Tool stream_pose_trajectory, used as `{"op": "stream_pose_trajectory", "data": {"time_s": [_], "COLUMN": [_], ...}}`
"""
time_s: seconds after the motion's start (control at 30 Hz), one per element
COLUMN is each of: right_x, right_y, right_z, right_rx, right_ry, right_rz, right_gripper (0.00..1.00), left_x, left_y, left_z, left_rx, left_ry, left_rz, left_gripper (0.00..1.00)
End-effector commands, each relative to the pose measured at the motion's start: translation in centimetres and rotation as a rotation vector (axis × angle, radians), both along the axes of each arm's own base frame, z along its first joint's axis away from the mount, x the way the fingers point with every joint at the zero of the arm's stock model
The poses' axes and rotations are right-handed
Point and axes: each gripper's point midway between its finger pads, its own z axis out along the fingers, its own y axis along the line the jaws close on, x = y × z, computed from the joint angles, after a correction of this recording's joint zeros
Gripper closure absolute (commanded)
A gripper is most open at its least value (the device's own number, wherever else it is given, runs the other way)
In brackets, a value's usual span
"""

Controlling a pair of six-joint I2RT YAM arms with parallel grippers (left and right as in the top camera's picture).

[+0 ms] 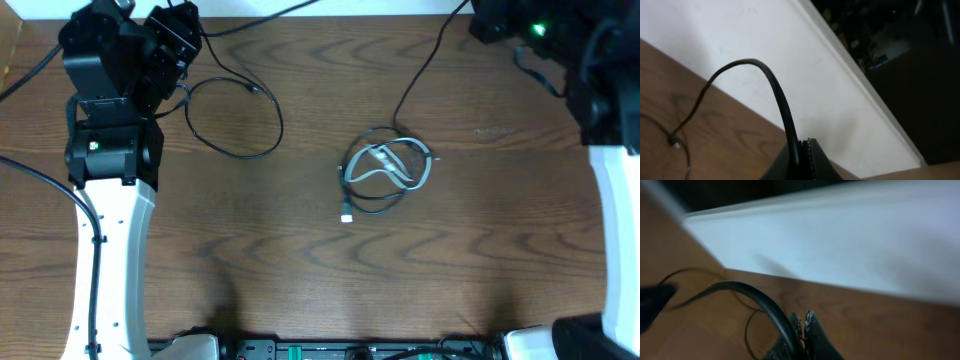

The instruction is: Untangle cables

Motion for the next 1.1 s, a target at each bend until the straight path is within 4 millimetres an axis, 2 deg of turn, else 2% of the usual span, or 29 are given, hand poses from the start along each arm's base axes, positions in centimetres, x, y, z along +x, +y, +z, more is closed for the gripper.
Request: {"op": "stream_pose_trajectory", "data": {"time_s": [0.0,0.13,0.27,0.33,0.43,0.47,0.5,0.63,0.73,0.77,0.83,0.87,0.9,1.07], "right_x": [4.2,6.0,7.2,7.6,7.9,7.9,7.8,7.7,8.3,8.8,9.6,9.9,10.0,9.7], "right_y": [-1.4,-0.3,-0.4,-0.2,2.0,3.0,3.9,3.8,2.9,2.2,0.6,0.1,-0.4,-0.4], "right_z": [-4.7,-7.3,-9.4,-9.6,-7.2,-5.7,-3.1,1.9,3.3,3.1,1.5,0.7,-0.1,-4.3], "right_rx": [0.106,0.128,0.136,0.181,0.310,0.371,0.476,0.676,0.740,0.743,0.712,0.669,0.552,0.235], "right_ry": [0.180,0.239,0.290,0.309,0.273,0.251,0.217,0.146,0.102,0.089,0.104,0.101,0.063,0.076], "right_rz": [-0.220,-0.218,-0.243,-0.254,-0.152,-0.100,-0.032,0.010,-0.039,-0.091,-0.216,-0.250,-0.273,-0.298], "right_gripper": [0.99,0.99,0.99,0.99,0.99,0.99,0.99,0.99,0.99,0.98,0.98,0.99,0.98,0.99], "left_x": [-0.6,-0.7,-0.7,-0.7,-0.7,-0.7,-0.7,-0.7,-0.7,-0.7,-0.7,-0.7,-0.7,-0.7], "left_y": [0.5,0.5,0.5,0.5,0.5,0.5,0.5,0.5,0.5,0.5,0.5,0.5,0.5,0.5], "left_z": [1.4,1.2,1.2,1.2,1.2,1.2,1.2,1.2,1.2,1.2,1.1,1.1,1.1,1.1], "left_rx": [0.050,0.050,0.052,0.066,0.071,0.071,0.071,0.071,0.071,0.071,0.071,0.071,0.071,0.071], "left_ry": [-0.030,-0.024,-0.024,-0.028,-0.029,-0.029,-0.029,-0.029,-0.028,-0.028,-0.028,-0.028,-0.028,-0.024], "left_rz": [0.007,0.007,0.007,0.003,0.003,0.003,0.003,0.003,0.003,0.003,0.003,0.003,0.003,0.002], "left_gripper": [0.93,0.93,0.92,0.92,0.93,0.93,0.93,0.92,0.93,0.93,0.92,0.93,0.92,0.92]}}
